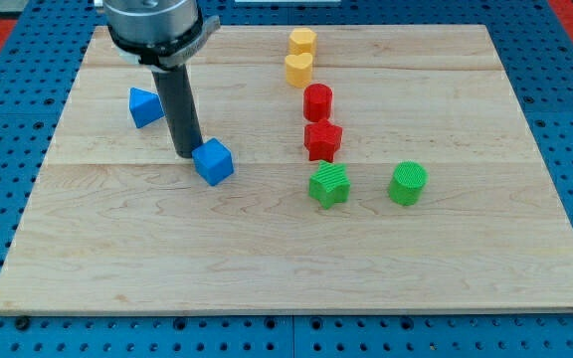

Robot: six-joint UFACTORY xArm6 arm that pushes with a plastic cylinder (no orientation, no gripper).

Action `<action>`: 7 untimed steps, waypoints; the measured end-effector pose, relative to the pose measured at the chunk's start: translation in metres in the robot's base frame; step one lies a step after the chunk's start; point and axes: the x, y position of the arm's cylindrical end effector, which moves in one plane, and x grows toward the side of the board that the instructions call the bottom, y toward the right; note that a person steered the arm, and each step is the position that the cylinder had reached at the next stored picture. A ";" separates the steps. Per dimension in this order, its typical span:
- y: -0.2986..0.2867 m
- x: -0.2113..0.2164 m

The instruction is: Slide blue triangle slightly down

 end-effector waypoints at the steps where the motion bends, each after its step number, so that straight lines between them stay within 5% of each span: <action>1: 0.000 0.016; 3: 0.031 0.053; 4: -0.005 0.051; 6: 0.017 -0.097; 7: -0.039 -0.123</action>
